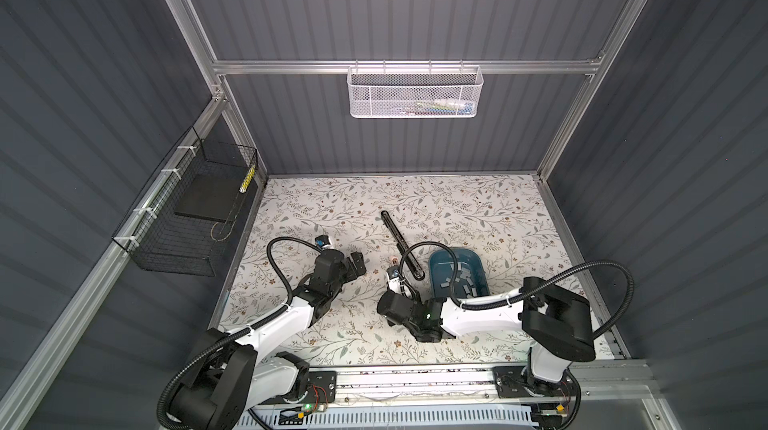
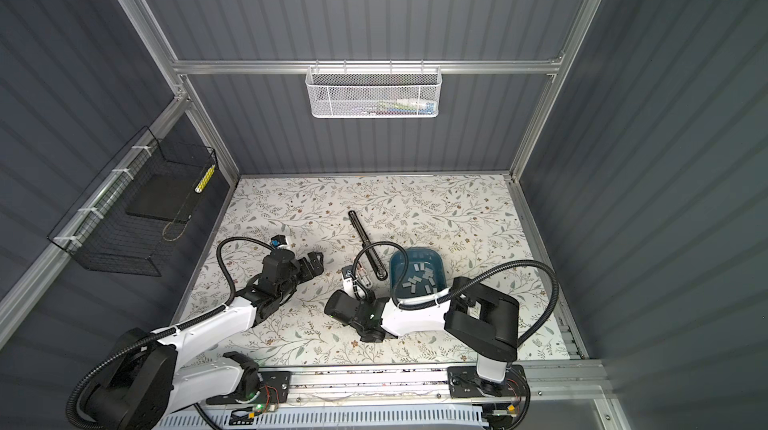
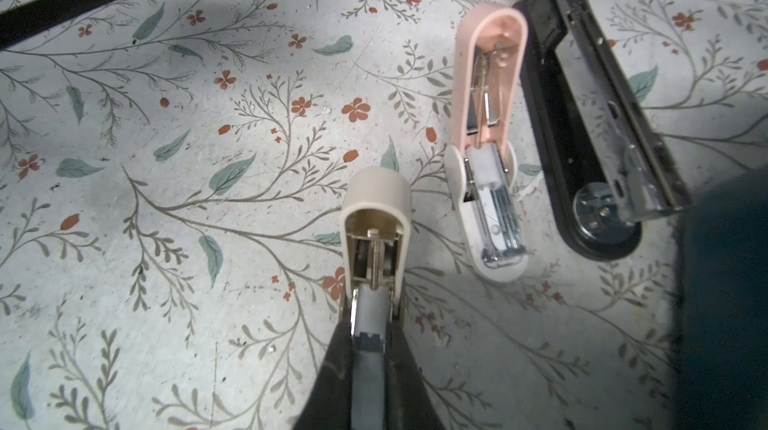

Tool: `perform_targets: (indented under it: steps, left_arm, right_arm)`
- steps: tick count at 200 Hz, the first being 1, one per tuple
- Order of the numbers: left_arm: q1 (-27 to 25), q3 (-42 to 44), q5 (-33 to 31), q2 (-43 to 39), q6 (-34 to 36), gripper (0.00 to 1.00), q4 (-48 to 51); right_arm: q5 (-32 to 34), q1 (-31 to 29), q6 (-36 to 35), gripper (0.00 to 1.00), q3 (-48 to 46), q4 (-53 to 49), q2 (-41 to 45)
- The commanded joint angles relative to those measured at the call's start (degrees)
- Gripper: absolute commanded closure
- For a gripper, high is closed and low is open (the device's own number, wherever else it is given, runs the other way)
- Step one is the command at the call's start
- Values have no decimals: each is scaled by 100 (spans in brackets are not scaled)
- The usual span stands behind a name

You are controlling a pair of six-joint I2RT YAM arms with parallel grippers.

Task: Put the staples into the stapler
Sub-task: 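Lower the staple strip into the beige stapler's channel with the right gripper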

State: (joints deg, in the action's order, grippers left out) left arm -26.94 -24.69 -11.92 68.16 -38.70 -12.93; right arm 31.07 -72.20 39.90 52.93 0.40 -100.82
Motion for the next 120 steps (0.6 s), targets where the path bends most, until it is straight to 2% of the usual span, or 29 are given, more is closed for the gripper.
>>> perform_targets:
  steps: [1,120]
  left_arm:
    - [4,-98,47,31,-59,0,-39]
    - [4,-98,69,44,-74,0,-43]
  right_arm:
    - [46,-22,79,99,117,-94,-19]
    - [11,-16,106,98,240,-102,-263]
